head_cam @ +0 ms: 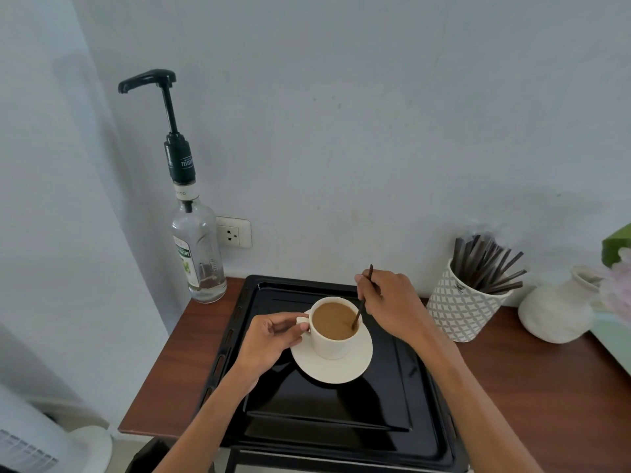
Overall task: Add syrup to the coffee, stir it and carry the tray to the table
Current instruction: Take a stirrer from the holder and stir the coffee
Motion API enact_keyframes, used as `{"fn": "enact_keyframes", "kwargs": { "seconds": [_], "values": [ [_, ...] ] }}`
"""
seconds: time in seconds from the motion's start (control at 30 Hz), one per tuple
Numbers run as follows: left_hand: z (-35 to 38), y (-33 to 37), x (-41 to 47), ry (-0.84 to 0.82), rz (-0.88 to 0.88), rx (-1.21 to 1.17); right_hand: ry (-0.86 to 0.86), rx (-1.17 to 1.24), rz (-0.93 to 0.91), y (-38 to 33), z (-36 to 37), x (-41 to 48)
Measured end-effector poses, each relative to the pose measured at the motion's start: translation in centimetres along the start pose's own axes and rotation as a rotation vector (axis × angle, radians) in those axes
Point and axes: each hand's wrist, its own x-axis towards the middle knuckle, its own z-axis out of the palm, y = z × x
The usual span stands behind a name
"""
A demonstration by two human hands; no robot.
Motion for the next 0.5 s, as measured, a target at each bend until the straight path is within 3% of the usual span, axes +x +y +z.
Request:
{"fn": "enact_keyframes", "kwargs": {
  "seconds": [0.23,0.5],
  "values": [
    [-0.1,0.2,0.1,-0.017,0.016,0.003,-0.012,0.165,-0.013,-2.2,2.5,0.6],
    [-0.2,0.2,0.1,-0.009,0.011,0.005,0.076,-0.135,-0.009,-1.4,0.3,1.0]
  ]
}}
